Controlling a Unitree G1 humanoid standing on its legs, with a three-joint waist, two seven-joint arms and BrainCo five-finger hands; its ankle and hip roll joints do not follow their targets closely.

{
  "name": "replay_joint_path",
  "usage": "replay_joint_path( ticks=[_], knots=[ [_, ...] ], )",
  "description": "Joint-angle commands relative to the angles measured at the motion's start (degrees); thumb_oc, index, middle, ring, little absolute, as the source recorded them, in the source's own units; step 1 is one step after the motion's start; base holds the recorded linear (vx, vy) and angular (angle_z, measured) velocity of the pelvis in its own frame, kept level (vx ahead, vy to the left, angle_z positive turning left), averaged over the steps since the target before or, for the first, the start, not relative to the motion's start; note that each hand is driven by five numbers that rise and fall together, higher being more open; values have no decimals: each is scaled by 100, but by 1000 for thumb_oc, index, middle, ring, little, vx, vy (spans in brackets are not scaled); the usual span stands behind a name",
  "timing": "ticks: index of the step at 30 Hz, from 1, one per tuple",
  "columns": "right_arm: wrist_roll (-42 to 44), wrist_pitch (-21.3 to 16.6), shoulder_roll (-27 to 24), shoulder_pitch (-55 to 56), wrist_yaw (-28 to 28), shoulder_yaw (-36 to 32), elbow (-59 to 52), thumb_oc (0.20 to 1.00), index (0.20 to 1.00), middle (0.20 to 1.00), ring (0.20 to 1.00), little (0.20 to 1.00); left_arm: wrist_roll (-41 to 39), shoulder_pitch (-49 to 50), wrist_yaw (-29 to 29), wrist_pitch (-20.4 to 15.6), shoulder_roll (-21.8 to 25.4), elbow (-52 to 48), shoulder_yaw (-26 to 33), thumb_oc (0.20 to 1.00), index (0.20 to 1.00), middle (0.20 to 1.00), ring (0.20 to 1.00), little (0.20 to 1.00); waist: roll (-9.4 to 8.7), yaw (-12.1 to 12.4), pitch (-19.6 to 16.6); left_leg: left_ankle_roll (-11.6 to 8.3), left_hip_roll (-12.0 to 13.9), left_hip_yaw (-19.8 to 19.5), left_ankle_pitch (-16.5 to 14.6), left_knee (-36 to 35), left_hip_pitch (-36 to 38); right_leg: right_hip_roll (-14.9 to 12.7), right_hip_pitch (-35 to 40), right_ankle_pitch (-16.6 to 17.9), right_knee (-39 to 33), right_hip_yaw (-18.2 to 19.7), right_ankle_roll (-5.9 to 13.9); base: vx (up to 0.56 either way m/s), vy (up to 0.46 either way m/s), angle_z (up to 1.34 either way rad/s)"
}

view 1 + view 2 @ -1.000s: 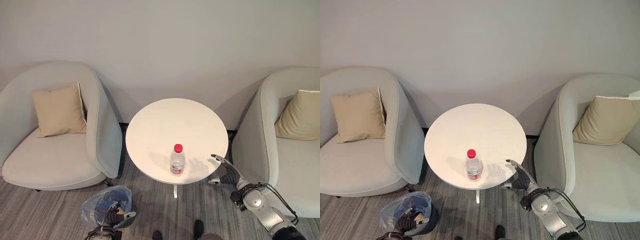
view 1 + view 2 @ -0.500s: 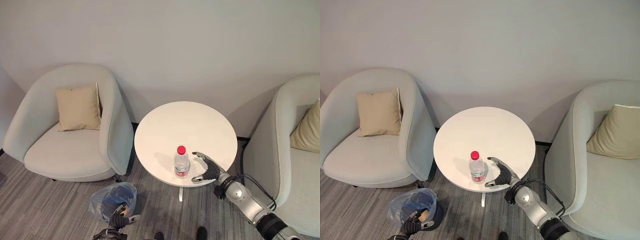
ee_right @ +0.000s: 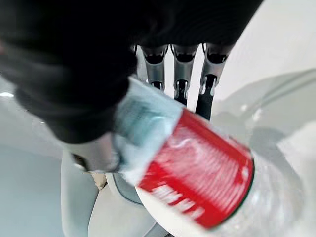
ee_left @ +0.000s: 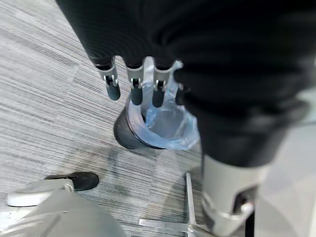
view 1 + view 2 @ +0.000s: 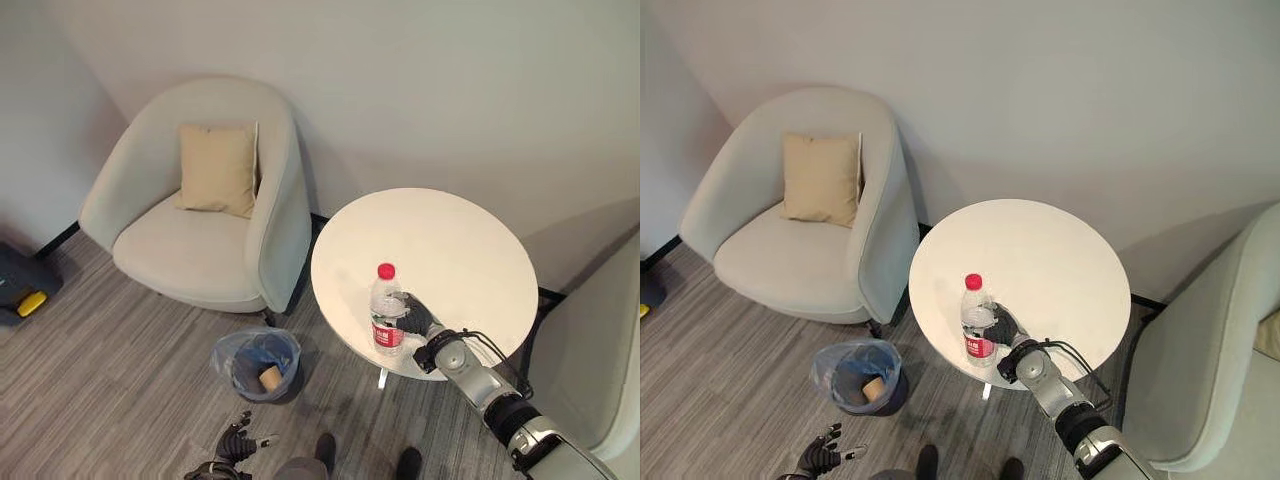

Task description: Gather garbage on tea table into small bin, then transfer packed bag to large trash can.

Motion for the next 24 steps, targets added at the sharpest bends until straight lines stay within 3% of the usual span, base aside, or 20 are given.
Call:
replay_joint_path(
  ticks=[1,8,12,13,14,15,16,18,21,24],
  knots=[
    [153,-443,-131,-83,-142,-165,-951,200,200,200,200,200,-78,-333,25,-155,354,-32,61,1000,1000,1000,1000,1000,-386,-53,-9,-75,-171,196,-513,326,-34,-176,575,-1187,177,312,219,-13,-42,21],
    [231,-678,-357,544,-43,-451,-2100,200,200,200,200,200,18,-493,-8,-122,292,-49,5,1000,1000,1000,1000,1000,-367,-150,104,-312,-182,-43,-366,613,-357,-134,554,-1352,271,-14,78,-79,-56,23],
    [221,-735,-416,636,-30,-449,-2303,200,200,200,200,200,71,-589,-20,-130,235,17,-75,1000,1000,1000,1000,1000,-357,-204,170,-362,-196,46,-325,849,-638,-167,558,-1374,249,-201,49,-69,1,72],
    [224,-750,-461,638,-41,-443,-2376,200,200,200,200,200,103,-659,4,-138,193,-7,-120,1000,1000,1000,1000,1000,-369,-276,216,-321,-159,330,-335,1050,-850,-221,542,-1359,242,-348,46,-64,78,40],
    [204,-717,-481,541,-81,-419,-2329,200,200,200,200,200,121,-756,39,-137,154,-53,-151,1000,1000,1000,1000,1000,-386,-368,229,-219,40,997,-390,1157,-890,-282,542,-1343,212,-478,53,-64,79,67],
    [204,-717,-481,538,-81,-418,-2326,200,200,200,200,200,122,-757,39,-137,153,-53,-150,1000,1000,1000,1000,1000,-385,-361,228,-219,43,1004,-396,1165,-895,-281,537,-1341,212,-471,53,-5,103,91],
    [197,-715,-478,474,-104,-399,-2305,200,200,200,200,200,132,-798,82,-139,134,-74,-147,1000,1000,1000,1000,1000,-381,-395,205,-183,151,1392,-413,1166,-883,-309,541,-1316,176,-599,80,104,59,95],
    [222,-692,-501,428,-117,-426,-2344,200,200,200,200,200,136,-814,95,-145,112,-86,-134,1000,1000,1000,1000,1000,-395,-445,147,-204,253,1787,-573,1189,-796,-334,633,-1404,149,-639,116,186,160,59],
    [192,-643,-494,426,-86,-435,-2367,200,200,200,200,200,181,-793,92,-135,82,-13,-110,1000,1000,1000,1000,1000,-395,-464,75,-133,238,1930,-688,1183,-733,-404,698,-1446,256,-732,162,145,176,35],
    [114,-581,-343,354,-32,-362,-2324,200,200,200,200,200,185,-745,71,-94,120,-8,-27,1000,1000,1000,1000,1000,-469,-363,42,44,108,1967,-927,1276,-690,-673,655,-1502,762,-684,289,224,279,33]
  ],
)
